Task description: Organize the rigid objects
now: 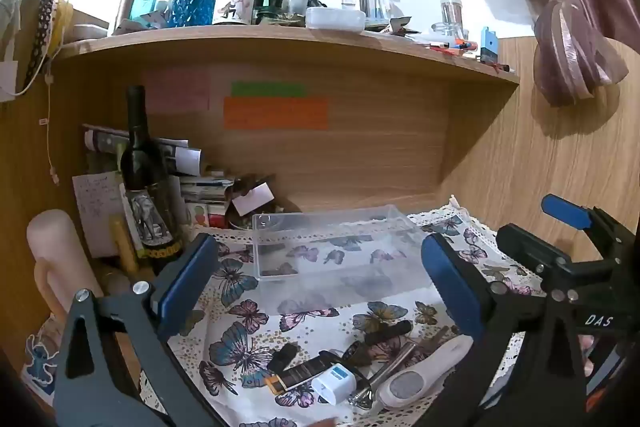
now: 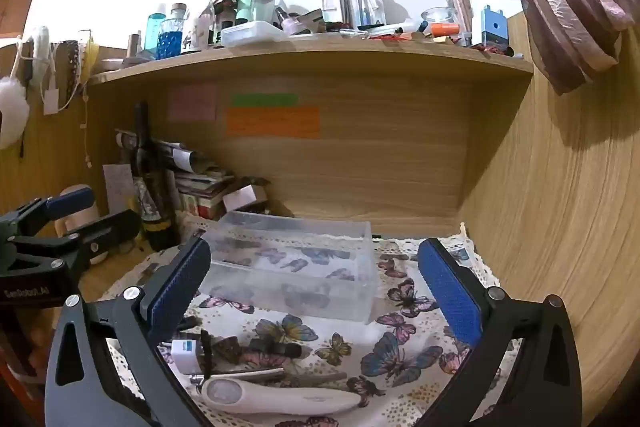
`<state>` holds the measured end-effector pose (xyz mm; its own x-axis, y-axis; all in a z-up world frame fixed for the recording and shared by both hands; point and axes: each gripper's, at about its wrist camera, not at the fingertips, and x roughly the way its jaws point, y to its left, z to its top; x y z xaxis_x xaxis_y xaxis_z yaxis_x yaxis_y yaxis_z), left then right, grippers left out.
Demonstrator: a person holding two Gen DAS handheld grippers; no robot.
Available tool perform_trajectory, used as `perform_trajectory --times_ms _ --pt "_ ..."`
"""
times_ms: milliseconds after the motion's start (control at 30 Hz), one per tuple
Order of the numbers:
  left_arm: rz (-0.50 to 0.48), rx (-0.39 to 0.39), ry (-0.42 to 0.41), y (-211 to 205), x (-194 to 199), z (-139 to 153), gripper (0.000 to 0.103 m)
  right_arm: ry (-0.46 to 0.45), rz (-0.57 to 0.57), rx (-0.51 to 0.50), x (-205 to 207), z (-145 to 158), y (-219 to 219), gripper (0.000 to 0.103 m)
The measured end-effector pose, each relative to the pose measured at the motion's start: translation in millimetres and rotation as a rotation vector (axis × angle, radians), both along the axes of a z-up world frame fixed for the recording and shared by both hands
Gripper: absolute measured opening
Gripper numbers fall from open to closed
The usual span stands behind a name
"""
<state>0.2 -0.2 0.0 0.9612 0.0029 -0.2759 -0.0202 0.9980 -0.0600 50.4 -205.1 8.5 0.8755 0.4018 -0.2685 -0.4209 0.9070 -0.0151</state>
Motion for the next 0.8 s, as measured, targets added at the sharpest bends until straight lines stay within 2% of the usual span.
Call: perform_trajectory --times_ms 300,333,800 --pt "-0.023 0.003 -0.001 1.3 0.3 -3.3 0.103 -0.016 -0.001 -0.018 -1.2 0.8 0.3 0.103" --pt "-0.023 0.005 -0.002 1.2 0.7 -3.6 0.103 0.002 0.0 0.007 1.3 -2.0 -4.6 0.103" --pt "-0.012 -0.002 -0.013 -1.2 0.4 1.3 0.103 0.0 0.007 0.012 -3.6 0.5 -1.6 0.103"
